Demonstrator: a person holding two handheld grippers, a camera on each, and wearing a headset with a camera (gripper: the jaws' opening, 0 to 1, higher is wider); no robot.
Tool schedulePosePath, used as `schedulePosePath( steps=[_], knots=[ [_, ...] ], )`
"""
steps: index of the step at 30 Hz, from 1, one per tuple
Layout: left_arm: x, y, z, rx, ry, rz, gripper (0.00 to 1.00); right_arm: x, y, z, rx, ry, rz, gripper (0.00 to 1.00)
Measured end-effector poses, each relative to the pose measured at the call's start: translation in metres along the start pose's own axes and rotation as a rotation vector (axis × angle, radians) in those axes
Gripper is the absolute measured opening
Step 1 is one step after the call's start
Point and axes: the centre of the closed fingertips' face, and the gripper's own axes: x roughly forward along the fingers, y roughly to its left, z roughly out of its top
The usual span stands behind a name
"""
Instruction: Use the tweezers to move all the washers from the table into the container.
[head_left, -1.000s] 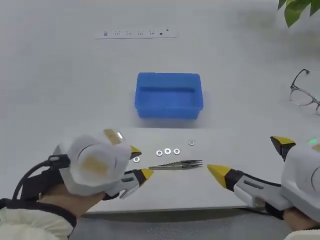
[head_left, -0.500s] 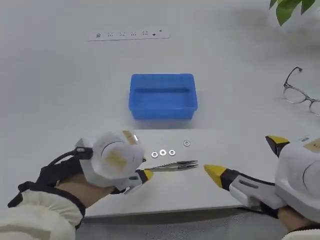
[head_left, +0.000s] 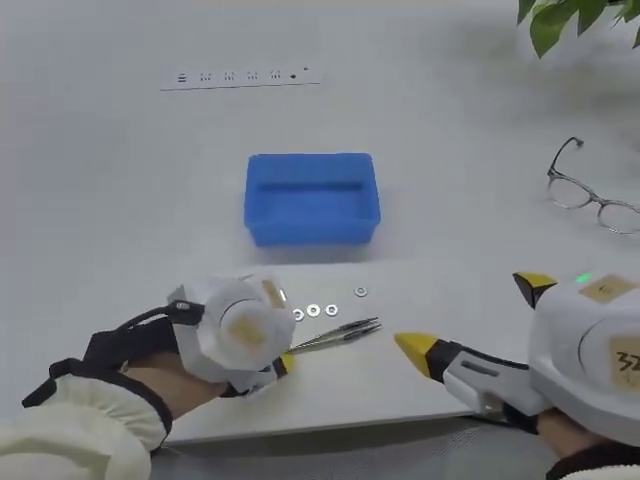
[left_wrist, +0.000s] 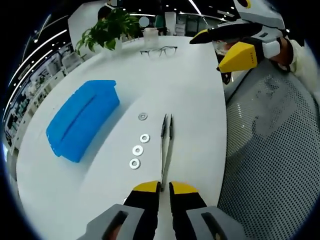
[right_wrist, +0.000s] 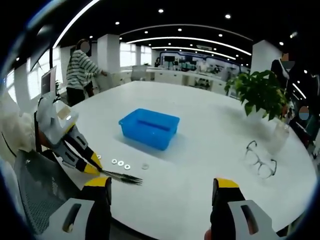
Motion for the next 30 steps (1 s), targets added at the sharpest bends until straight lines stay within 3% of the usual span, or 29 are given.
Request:
schedulePosePath(
  steps=[6,14,25,30],
  knots=[
    [0.001,0.004,0.001,0.001,0.011,0.015,0.00,0.000,-0.001,-0.001,-0.009,0.000,-0.002,0.81],
    [-0.010,0.005,0.008,-0.039,-0.021,0.024,0.00,0.000,0.005,0.000,-0.033,-0.001,0.016,0.80],
    [-0.050,-0.003,0.033,-0.068,-0.121,0.084,0.00,-0.003,0.011,0.004,-0.065,-0.024,0.031,0.76],
    [-0.068,-0.006,0.046,-0.100,-0.177,0.111,0.00,-0.004,0.019,0.006,-0.078,-0.040,0.070,0.72]
  ],
)
